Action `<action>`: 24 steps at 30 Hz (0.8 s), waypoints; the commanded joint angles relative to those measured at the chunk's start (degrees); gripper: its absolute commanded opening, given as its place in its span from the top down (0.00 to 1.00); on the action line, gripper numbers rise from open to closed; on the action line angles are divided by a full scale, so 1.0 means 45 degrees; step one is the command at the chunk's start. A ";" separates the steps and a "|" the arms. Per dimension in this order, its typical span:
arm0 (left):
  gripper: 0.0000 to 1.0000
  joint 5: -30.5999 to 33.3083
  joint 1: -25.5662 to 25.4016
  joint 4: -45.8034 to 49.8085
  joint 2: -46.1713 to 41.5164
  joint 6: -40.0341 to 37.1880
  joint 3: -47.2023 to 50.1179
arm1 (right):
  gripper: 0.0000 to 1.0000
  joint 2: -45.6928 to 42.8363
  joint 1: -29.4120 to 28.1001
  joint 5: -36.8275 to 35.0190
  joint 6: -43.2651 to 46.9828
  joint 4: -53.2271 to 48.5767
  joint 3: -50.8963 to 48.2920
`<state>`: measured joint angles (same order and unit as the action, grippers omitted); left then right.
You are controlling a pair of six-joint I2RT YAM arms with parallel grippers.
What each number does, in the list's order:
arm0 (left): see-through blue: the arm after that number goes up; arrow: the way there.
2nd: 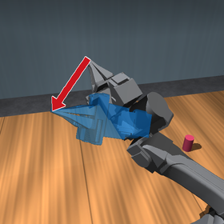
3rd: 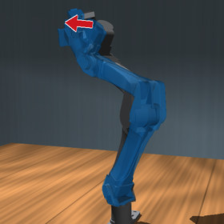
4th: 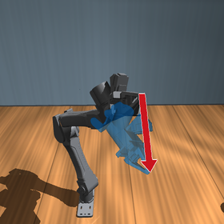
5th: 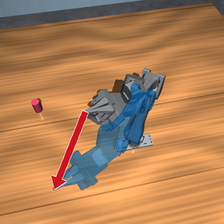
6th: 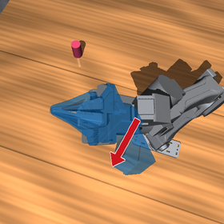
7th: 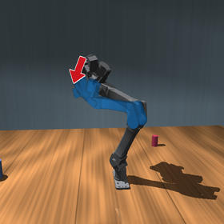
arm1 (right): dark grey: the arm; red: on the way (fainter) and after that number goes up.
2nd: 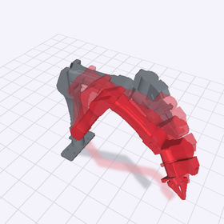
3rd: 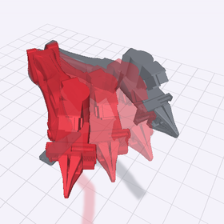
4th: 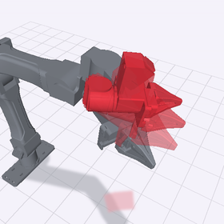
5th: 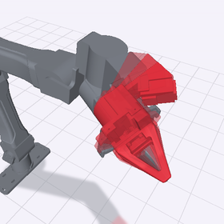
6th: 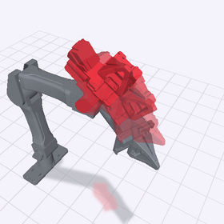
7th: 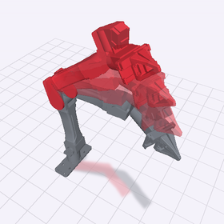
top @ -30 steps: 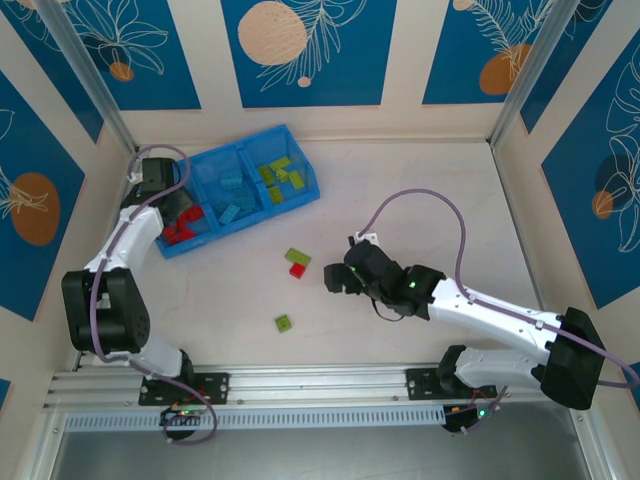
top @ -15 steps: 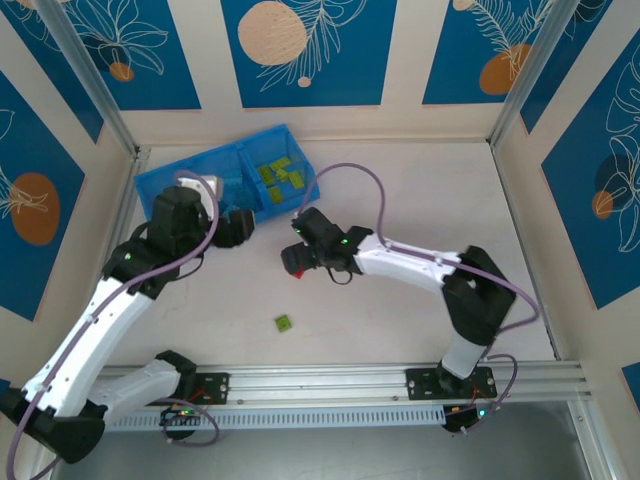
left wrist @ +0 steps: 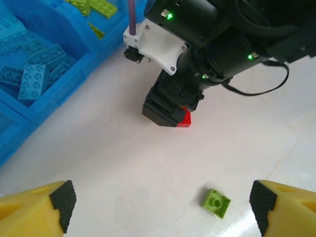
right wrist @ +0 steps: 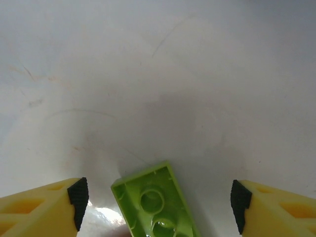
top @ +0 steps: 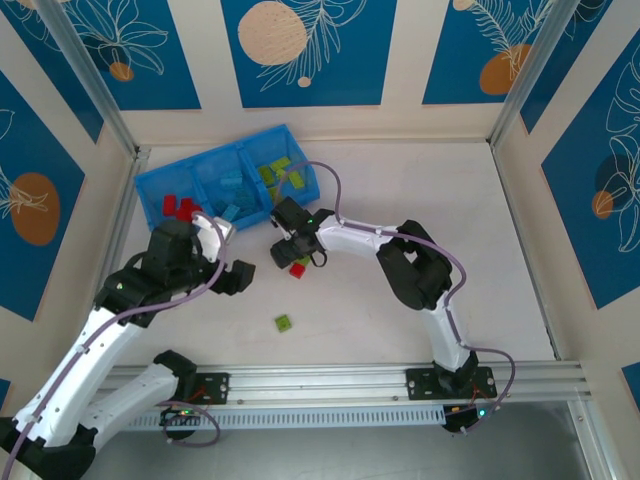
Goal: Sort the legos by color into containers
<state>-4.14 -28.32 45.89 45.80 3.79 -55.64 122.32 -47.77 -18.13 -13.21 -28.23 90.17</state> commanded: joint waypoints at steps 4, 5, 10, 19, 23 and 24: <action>0.00 -0.0434 0.0025 -0.0423 -0.0820 -0.0491 0.0505 | 0.37 0.0351 0.0054 0.0246 -0.0018 -0.0591 0.0179; 0.00 -0.0418 0.0023 -0.0403 -0.0813 -0.0476 0.0508 | 0.41 0.0388 0.0082 0.0212 -0.0110 -0.0598 0.0177; 0.00 0.0326 0.0023 -0.0315 -0.0757 -0.0415 0.0512 | 0.61 0.0399 0.0313 0.0107 -0.0584 -0.0756 0.0411; 0.00 0.0920 0.0043 -0.0221 -0.0764 -0.0335 0.0528 | 0.72 -0.2702 0.0460 -0.0896 -0.0919 0.1478 -0.1000; 0.00 0.0980 0.0043 -0.0237 -0.0764 -0.0385 0.0532 | 0.71 -0.3401 0.0506 -0.1880 -0.0349 0.2949 -0.0884; 0.00 0.0992 0.0043 -0.0238 -0.0759 -0.0372 0.0533 | 0.71 -0.3240 0.0570 -0.1983 -0.0140 0.3233 -0.0476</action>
<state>-0.80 -28.29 45.45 42.89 2.57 -53.60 108.75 -45.67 -23.16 -15.81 -20.64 85.71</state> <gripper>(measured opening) 0.999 0.305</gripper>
